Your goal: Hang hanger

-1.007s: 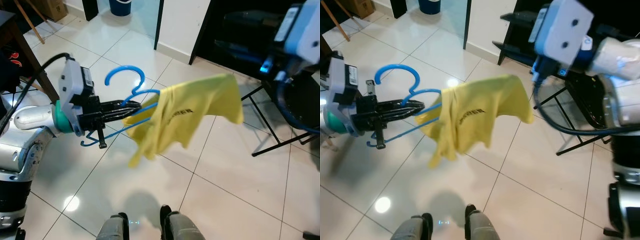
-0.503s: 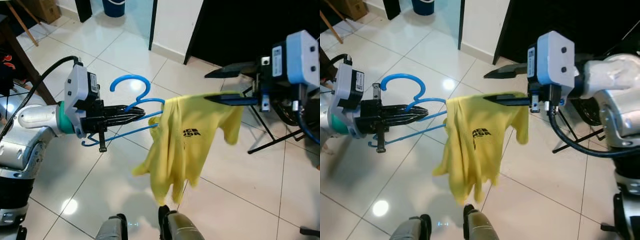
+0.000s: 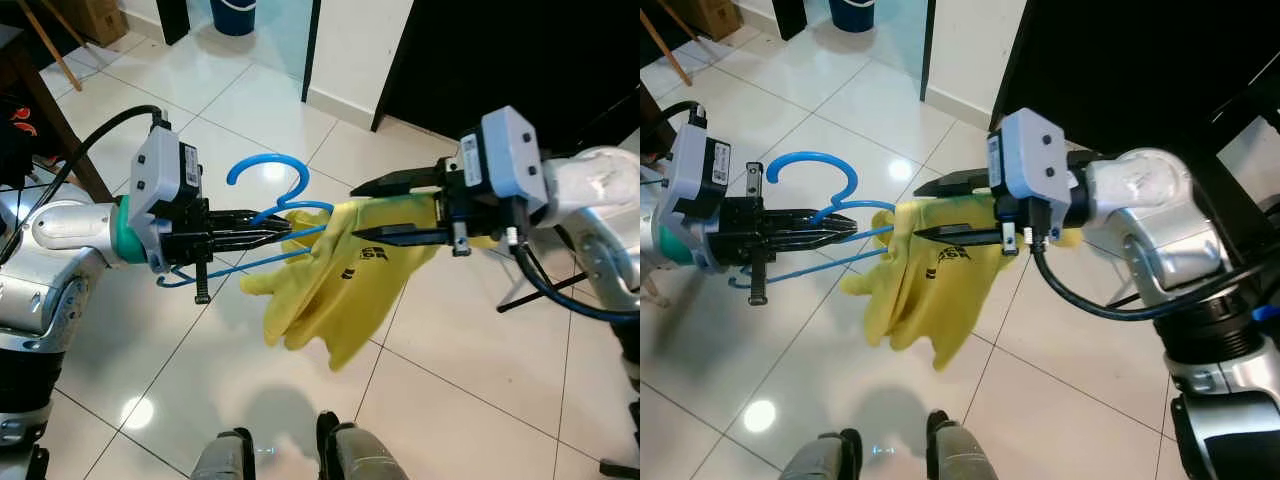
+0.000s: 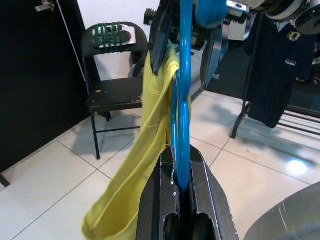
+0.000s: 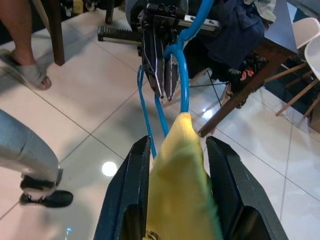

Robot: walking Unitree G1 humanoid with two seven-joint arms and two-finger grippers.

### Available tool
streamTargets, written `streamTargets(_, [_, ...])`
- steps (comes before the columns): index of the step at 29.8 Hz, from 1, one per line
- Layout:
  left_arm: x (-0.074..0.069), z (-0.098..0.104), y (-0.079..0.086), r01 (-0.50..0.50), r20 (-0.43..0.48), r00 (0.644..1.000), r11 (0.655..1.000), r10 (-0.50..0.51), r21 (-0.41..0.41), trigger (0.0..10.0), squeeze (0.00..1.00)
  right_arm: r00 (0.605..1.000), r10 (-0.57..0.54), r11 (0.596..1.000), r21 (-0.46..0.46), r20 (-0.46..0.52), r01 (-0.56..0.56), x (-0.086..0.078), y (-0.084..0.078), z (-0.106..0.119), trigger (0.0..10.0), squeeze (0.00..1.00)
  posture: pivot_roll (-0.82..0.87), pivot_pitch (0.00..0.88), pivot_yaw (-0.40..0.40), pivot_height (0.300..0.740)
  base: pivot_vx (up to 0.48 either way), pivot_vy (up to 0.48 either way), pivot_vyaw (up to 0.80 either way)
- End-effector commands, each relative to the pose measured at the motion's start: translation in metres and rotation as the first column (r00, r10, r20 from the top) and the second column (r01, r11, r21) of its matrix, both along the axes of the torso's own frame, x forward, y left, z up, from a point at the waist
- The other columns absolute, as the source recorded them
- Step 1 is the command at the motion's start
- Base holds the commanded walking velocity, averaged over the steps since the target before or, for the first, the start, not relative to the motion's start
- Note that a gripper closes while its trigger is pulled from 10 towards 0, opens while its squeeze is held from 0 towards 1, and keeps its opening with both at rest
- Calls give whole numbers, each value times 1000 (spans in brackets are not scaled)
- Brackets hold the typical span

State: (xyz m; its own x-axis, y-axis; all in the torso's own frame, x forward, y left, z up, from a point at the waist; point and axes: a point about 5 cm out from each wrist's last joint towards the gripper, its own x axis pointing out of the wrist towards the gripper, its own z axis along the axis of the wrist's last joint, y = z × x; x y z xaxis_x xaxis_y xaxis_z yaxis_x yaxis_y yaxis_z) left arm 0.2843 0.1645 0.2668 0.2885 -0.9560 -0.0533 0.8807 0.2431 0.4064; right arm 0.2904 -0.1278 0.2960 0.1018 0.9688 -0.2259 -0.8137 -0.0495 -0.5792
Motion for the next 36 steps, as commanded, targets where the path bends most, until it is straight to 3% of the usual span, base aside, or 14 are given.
streamTargets(1, [-4, 5, -7, 49, 31, 998, 999, -49, -13, 10000, 0, 999, 12, 1000, -26, -33, -13, 0, 4, -12, 10000, 0, -37, 131, -39, 740, 0, 0, 0])
streamTargets(2, [-4, 5, -7, 49, 31, 998, 999, -49, -13, 10000, 0, 999, 12, 1000, -26, -33, -13, 0, 4, -12, 10000, 0, -37, 131, -39, 740, 0, 0, 0])
streamTargets(3, [-5, 5, -7, 51, 31, 998, 999, -51, -10, 10000, 0, 999, 8, 1000, -15, -39, -8, 2, 5, -13, 0, 0, -33, 132, -39, 740, 0, 0, 0])
streamTargets(12, [-7, 4, -5, 62, 44, 997, 997, -63, 36, 10000, 0, 998, 24, 999, -37, -52, -26, 4, 4, -15, 0, 0, -32, 136, -42, 740, 0, 0, 0])
streamTargets(24, [-3, -3, -7, 62, 59, 996, 992, -69, 112, 10000, 0, 995, 89, 974, -205, -39, -95, -8, 5, -43, 0, 0, -25, 145, -27, 740, 0, 0, 0])
streamTargets(34, [0, -4, -14, 16, 86, 996, 996, -23, 86, 10000, 0, 999, -7, 987, -161, 37, 13, 3, 8, -44, 0, 0, -23, 146, -26, 740, 0, 0, 0])
streamTargets(35, [1, -4, -14, -9, 90, 996, 998, 3, 67, 10000, 0, 995, -74, 990, -116, 72, 82, 11, 9, -41, 9059, 0, -20, 149, -23, 740, 0, 0, 0])
streamTargets(36, [1, -4, -14, -9, 90, 996, 998, 3, 67, 10000, 0, 995, -74, 990, -116, 72, 82, 11, 9, -41, 9059, 0, -20, 149, -23, 740, 0, 0, 0])
